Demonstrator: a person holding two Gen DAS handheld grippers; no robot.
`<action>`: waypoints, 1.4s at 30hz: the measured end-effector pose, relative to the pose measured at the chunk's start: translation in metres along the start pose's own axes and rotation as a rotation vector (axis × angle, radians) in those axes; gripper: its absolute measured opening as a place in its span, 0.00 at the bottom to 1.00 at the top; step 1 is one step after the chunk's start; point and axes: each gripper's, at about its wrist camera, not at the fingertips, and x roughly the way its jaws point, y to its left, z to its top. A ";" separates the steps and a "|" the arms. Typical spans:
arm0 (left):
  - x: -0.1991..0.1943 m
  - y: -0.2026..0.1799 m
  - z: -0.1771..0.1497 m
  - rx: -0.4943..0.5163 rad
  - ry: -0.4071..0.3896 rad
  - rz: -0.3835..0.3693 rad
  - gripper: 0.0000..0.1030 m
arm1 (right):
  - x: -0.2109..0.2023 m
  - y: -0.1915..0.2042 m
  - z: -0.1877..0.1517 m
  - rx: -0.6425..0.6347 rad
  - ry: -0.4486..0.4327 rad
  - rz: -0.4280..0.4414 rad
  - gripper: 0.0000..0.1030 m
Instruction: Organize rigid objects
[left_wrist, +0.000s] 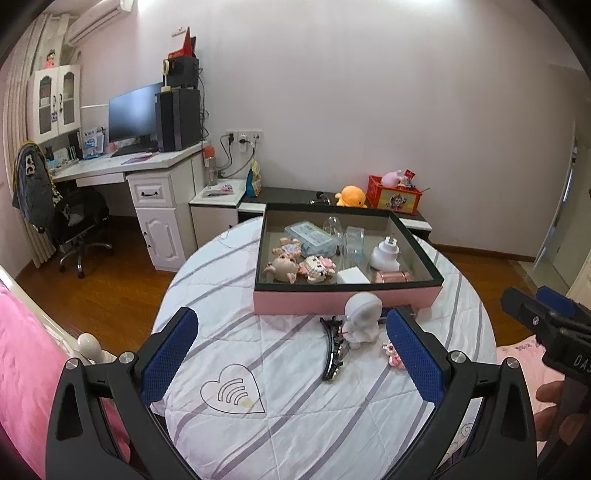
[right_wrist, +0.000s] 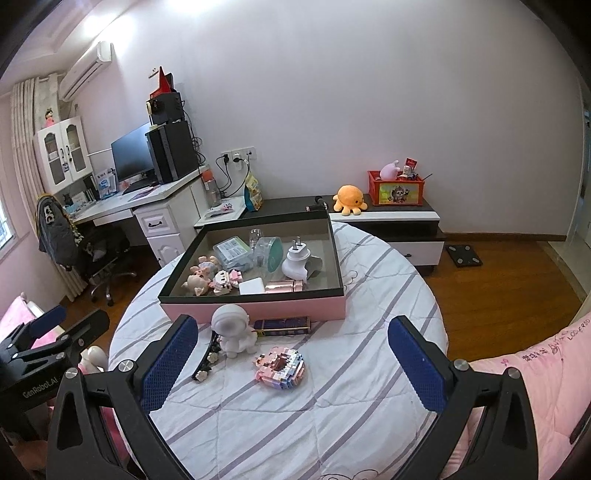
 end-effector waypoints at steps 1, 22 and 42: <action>0.003 0.001 -0.002 0.000 0.009 -0.004 1.00 | 0.003 -0.002 -0.001 0.003 0.008 -0.002 1.00; 0.108 -0.022 -0.057 0.101 0.239 -0.047 1.00 | 0.087 -0.017 -0.039 0.014 0.248 -0.009 1.00; 0.164 -0.017 -0.047 0.140 0.311 -0.108 0.54 | 0.132 -0.003 -0.051 -0.002 0.347 0.040 1.00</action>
